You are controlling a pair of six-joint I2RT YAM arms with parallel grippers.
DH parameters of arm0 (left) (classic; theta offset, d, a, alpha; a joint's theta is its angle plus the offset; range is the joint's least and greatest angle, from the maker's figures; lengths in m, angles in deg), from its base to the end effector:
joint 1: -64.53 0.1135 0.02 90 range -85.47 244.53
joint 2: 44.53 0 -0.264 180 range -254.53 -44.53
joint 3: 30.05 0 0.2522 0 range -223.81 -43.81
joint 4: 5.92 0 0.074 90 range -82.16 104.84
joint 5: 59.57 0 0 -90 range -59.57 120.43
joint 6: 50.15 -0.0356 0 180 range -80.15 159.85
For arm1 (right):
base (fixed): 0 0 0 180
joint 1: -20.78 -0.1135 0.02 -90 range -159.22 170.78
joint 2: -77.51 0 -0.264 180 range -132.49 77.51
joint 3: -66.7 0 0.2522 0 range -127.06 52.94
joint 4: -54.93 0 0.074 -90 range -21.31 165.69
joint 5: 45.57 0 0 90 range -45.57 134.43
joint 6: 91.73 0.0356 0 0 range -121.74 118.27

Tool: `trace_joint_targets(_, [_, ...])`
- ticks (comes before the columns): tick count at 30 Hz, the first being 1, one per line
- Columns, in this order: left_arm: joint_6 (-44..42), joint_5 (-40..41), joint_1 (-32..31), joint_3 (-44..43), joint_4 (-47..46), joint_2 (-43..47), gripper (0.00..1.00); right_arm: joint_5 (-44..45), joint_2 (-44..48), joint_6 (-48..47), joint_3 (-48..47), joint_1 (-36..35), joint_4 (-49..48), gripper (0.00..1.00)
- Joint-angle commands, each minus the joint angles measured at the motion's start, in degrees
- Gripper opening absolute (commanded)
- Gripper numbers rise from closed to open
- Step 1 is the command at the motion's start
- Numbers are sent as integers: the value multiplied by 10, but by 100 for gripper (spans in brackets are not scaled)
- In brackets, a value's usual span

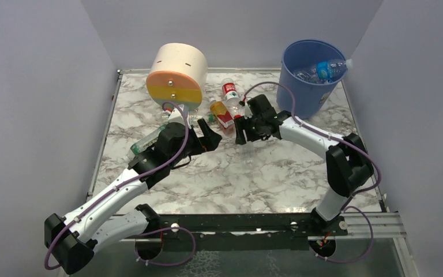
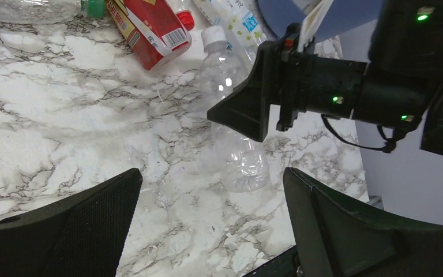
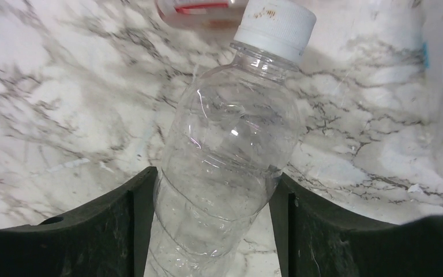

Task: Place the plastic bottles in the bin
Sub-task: Pick up the plastic bottle at the center of the board, then place the plastic bottle in the trash bin.

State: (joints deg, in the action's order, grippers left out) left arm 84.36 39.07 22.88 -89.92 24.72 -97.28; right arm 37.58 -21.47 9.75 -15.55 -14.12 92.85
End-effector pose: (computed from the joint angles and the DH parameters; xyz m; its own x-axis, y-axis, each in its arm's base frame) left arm 0.1609 -0.1360 0.3113 -0.6011 -0.3929 -0.6959 0.1861 0.7780 -0.6000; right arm 0.2977 0.2129 0.2125 -0.7799 -0.3031 -0.5476 -0.4790 0.8522 0.2105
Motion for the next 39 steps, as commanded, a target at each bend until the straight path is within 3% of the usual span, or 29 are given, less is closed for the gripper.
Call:
trace_joint_targets(1, [-12,17,1,6,4,12,99,6,45,13,-54,-4,20,67])
trace_joint_targets(16, [-11,12,1,11,-2,18,99,12,16,-14,-313,39,103,68])
trace_joint_targets(23, [-15,-3,1,-1,-5,7,99,-34,-11,11,-427,134,105,66])
trace_joint_targets(31, [-20,-26,2,-5,-14,-9,99,-24,-55,21,-557,227,101,66])
trace_joint_targets(39, [-30,-37,2,-9,-17,-27,99,-27,-64,61,-558,308,39,66])
